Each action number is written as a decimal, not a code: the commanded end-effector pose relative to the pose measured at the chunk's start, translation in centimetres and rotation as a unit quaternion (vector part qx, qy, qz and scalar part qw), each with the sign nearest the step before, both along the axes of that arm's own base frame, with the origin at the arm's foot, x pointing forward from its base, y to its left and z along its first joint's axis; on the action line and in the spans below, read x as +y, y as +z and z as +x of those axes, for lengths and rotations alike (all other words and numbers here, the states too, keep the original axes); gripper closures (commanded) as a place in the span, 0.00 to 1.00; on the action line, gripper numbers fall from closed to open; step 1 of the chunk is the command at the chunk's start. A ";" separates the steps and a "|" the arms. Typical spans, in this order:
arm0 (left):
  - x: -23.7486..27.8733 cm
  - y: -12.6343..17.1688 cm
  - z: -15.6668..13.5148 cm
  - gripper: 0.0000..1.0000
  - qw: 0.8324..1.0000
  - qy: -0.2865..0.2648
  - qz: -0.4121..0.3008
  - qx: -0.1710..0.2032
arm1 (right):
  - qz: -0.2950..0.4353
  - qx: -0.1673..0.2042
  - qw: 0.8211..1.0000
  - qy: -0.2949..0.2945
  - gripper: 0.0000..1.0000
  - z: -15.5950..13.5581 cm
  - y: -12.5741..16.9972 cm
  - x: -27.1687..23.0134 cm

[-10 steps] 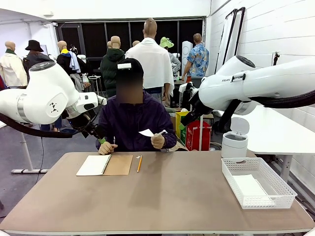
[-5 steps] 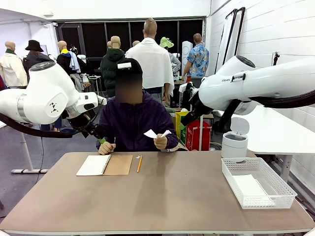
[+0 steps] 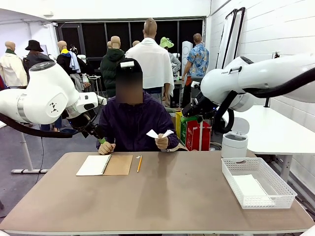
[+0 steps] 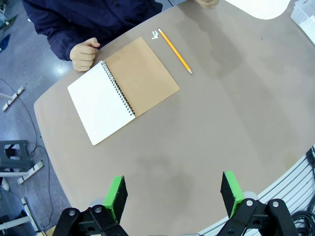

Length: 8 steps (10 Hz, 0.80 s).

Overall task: Sort the paper based on its condition.
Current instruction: If a person hands you a paper, place it in the Organizing basket , and if it's crumpled, put it in the Trash can.

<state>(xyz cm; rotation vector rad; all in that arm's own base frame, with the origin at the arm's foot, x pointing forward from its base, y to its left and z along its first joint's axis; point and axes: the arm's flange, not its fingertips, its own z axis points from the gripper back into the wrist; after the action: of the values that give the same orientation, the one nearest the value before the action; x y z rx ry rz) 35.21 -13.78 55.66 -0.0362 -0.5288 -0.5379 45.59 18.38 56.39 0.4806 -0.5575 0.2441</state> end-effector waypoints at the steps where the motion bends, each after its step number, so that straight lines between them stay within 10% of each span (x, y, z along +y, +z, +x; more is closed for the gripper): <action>1: 0.1 0.1 0.0 0.00 1.000 -0.001 -0.006 0.001 | 0.098 0.053 0.992 -0.057 0.00 1.5 -1.1 -0.6; 3: 0.1 0.1 0.0 0.00 1.000 -0.001 -0.006 0.001 | 0.131 0.106 0.983 -0.070 0.00 2.4 -2.2 -1.5; 8: 0.1 0.1 0.0 0.00 1.000 -0.001 -0.006 0.001 | 0.109 0.088 0.988 -0.063 0.00 1.9 -2.2 -1.3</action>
<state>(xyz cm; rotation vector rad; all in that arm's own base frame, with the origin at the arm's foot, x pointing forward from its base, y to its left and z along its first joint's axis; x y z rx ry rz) 35.21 -13.78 55.66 -0.0362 -0.5287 -0.5379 47.52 17.19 54.19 0.6621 -0.4346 0.0189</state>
